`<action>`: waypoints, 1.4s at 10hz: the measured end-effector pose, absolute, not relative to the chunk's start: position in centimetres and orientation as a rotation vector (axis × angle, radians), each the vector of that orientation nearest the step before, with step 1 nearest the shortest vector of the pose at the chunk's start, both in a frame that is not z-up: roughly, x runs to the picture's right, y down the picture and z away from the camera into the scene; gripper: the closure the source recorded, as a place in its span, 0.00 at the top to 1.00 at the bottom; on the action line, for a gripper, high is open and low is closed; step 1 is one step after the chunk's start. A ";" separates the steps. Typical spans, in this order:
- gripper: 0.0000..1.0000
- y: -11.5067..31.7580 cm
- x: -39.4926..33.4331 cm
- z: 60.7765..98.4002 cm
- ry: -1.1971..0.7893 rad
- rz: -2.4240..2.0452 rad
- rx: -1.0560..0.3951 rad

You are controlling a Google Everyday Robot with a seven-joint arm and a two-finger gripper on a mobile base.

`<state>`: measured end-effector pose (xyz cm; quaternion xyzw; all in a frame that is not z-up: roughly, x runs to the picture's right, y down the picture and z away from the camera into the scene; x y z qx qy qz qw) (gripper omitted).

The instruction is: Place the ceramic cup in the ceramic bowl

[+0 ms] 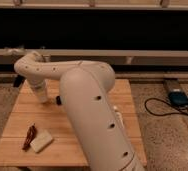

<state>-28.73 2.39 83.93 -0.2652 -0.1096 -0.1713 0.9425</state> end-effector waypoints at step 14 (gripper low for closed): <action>0.00 -2.2 -6.8 82.8 0.022 0.043 -0.483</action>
